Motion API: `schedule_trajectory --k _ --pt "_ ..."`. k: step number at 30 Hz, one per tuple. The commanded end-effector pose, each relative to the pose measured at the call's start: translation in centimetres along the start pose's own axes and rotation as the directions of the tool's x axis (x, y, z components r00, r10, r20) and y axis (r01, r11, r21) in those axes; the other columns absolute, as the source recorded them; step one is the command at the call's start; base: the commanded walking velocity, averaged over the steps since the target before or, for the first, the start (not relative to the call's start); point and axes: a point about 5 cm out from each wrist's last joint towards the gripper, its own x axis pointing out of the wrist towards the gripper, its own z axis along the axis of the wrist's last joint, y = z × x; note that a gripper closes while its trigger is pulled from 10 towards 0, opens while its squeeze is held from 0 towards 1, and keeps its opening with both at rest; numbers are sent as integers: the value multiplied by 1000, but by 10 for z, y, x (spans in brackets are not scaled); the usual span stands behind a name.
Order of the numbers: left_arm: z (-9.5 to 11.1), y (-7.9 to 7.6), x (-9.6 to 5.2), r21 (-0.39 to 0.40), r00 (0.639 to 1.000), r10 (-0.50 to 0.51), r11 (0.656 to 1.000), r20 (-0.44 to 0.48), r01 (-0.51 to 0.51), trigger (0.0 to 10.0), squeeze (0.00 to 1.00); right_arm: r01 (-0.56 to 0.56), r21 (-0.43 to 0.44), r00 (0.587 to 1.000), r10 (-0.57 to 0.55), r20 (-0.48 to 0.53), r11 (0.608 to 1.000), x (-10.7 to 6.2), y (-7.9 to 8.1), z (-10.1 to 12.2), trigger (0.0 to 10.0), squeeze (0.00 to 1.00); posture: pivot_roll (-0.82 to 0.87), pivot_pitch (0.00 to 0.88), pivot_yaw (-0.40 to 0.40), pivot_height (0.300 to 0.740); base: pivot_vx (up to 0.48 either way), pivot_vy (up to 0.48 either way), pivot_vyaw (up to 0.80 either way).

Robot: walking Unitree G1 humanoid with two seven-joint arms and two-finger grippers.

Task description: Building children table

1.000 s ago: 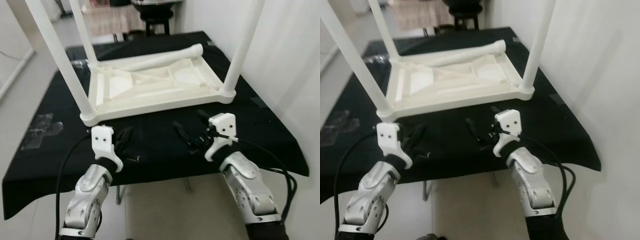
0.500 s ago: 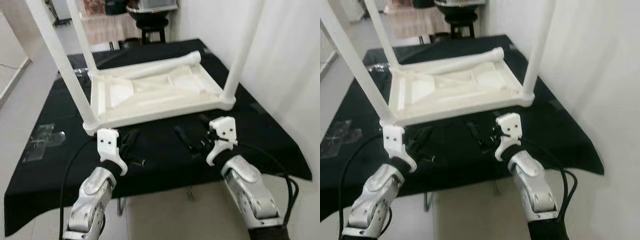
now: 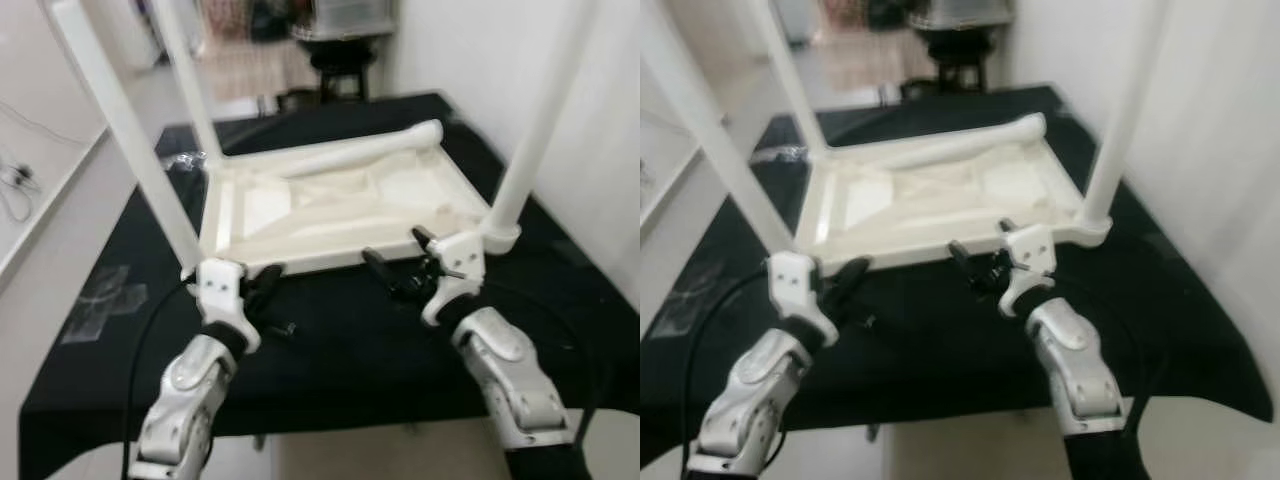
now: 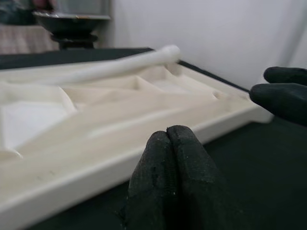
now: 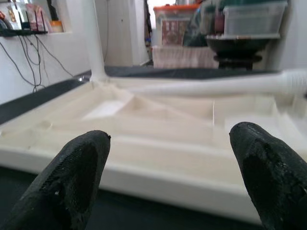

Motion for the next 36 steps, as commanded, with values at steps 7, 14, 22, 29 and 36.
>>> schedule_trajectory --k 7,14,22,29,36 --pt "-1 7 -4 28 1000 26 999 -9 -25 10000 0 -42 -2 999 42 -6 999 3 9 -2 10000 0 -28 93 10 740 304 0 0" --pt "0 6 -4 29 1000 28 999 -6 -28 10000 0 -77 -92 996 73 -44 993 3 10 -5 10000 0 -32 95 8 740 160 0 229" --pt "-5 -8 -4 96 995 -79 992 -54 84 10000 0 -71 -88 997 69 -27 994 2 6 -1 10000 0 -35 98 8 740 0 -462 334" --pt "-4 -6 -4 74 998 -57 995 -41 60 10000 0 -84 -114 996 78 -54 990 2 8 -4 10000 0 -50 102 0 740 0 -456 0" --pt "-2 -2 -3 68 1000 -9 998 -21 11 10000 0 -125 -128 989 113 -93 984 3 14 -7 10000 0 -49 103 0 740 0 0 0"
